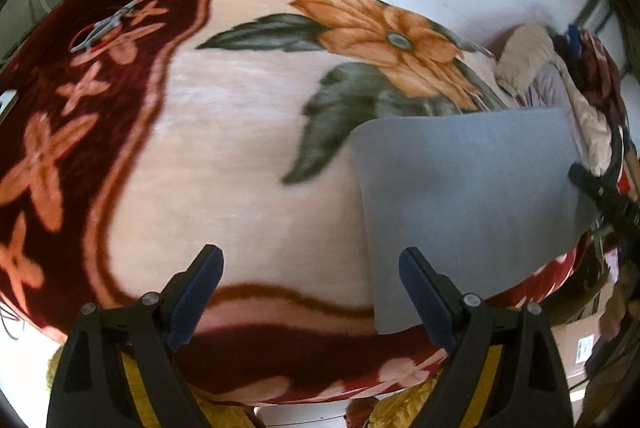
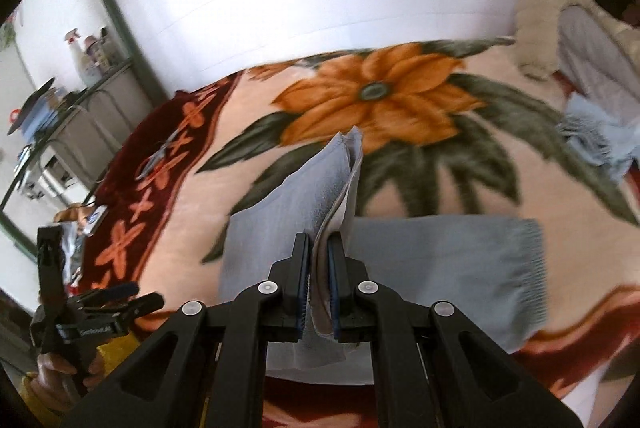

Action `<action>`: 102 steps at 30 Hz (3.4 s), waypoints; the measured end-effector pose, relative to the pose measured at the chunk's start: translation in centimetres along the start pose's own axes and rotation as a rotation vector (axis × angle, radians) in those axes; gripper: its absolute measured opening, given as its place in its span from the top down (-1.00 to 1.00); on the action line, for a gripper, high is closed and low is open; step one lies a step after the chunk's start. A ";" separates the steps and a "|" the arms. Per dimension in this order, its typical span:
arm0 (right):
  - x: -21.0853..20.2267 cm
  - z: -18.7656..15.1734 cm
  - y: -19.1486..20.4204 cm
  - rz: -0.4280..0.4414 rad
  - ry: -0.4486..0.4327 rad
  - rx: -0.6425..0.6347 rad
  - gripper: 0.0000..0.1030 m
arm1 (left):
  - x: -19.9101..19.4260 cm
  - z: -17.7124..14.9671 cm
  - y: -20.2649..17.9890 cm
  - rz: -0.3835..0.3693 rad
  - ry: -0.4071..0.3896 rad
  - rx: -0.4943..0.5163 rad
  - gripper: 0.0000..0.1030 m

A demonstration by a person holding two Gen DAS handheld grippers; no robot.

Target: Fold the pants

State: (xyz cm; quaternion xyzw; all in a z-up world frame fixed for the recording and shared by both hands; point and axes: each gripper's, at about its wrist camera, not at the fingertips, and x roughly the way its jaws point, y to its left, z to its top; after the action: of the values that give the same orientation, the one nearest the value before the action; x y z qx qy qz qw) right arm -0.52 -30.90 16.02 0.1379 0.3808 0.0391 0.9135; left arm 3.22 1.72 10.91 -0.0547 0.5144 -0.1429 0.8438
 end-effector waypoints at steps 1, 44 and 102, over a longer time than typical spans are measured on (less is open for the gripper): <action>-0.2 0.1 -0.6 -0.014 -0.004 0.003 0.82 | 0.2 0.1 -0.6 -0.001 0.003 0.011 -0.79; 2.8 -6.2 -10.7 -0.214 0.064 0.198 0.36 | 12.2 -1.4 -11.7 0.046 0.148 0.315 -0.79; 8.9 -10.5 4.1 -0.073 0.230 -0.048 -0.41 | 7.2 0.4 -4.8 0.090 0.101 0.189 -0.59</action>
State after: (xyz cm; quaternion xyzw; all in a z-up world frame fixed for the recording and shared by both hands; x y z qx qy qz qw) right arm -1.48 -23.08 4.01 0.0968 0.4868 0.0304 0.8676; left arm 5.77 -5.04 6.12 0.0556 0.5423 -0.1552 0.8239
